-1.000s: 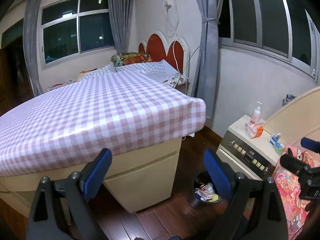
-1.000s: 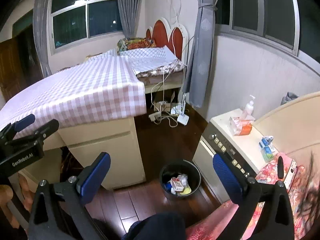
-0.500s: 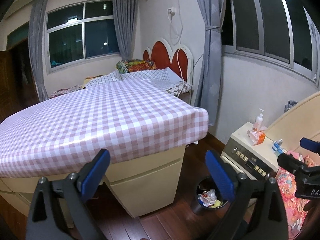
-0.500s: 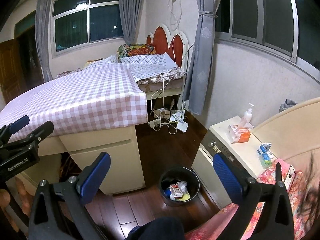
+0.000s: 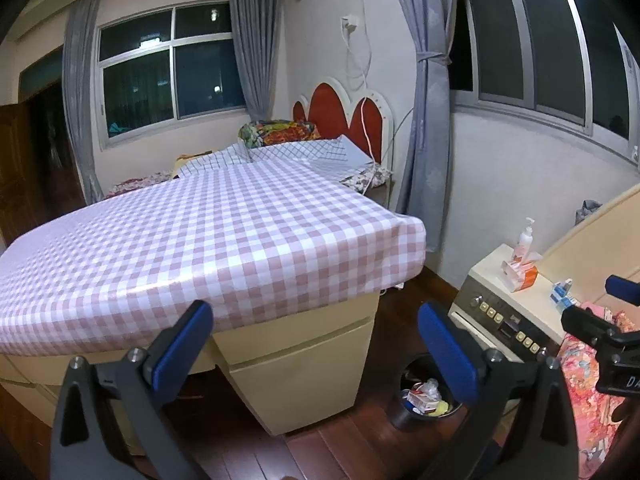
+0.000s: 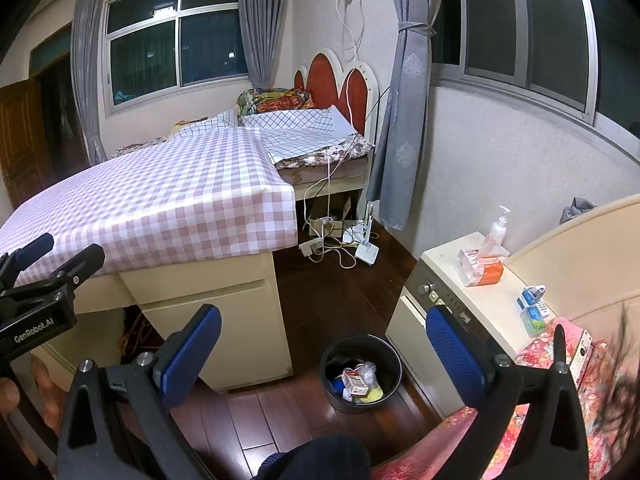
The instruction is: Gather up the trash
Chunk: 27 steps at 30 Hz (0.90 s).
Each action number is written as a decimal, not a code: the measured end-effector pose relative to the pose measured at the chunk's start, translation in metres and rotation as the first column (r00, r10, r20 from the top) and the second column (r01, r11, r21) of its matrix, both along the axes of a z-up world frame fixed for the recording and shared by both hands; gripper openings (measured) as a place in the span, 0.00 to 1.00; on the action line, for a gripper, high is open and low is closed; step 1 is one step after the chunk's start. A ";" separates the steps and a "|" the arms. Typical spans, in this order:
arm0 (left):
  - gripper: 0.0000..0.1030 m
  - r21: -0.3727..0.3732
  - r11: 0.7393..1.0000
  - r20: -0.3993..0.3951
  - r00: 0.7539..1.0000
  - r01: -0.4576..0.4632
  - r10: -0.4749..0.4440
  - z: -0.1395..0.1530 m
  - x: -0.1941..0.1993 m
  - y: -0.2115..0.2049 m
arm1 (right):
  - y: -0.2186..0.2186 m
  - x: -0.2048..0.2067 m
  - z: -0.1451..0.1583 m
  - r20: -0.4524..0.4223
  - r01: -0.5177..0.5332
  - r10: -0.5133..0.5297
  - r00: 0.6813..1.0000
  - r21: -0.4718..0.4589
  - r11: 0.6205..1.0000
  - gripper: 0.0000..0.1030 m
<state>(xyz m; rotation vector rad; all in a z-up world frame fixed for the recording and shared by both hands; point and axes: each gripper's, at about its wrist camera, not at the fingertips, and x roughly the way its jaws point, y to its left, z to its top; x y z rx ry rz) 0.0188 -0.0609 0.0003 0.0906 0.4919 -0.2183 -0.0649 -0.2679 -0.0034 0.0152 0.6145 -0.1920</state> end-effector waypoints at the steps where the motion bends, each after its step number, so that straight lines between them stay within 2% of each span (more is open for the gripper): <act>1: 1.00 0.004 1.000 0.000 1.000 -0.002 0.002 0.000 0.000 0.000 | 0.000 0.000 0.000 0.000 0.000 0.000 1.000 -0.001 1.000 1.00; 27: 1.00 -0.011 1.000 0.000 1.000 0.026 -0.026 -0.001 -0.001 -0.003 | 0.000 0.002 -0.003 0.000 0.006 -0.006 1.000 0.005 1.000 1.00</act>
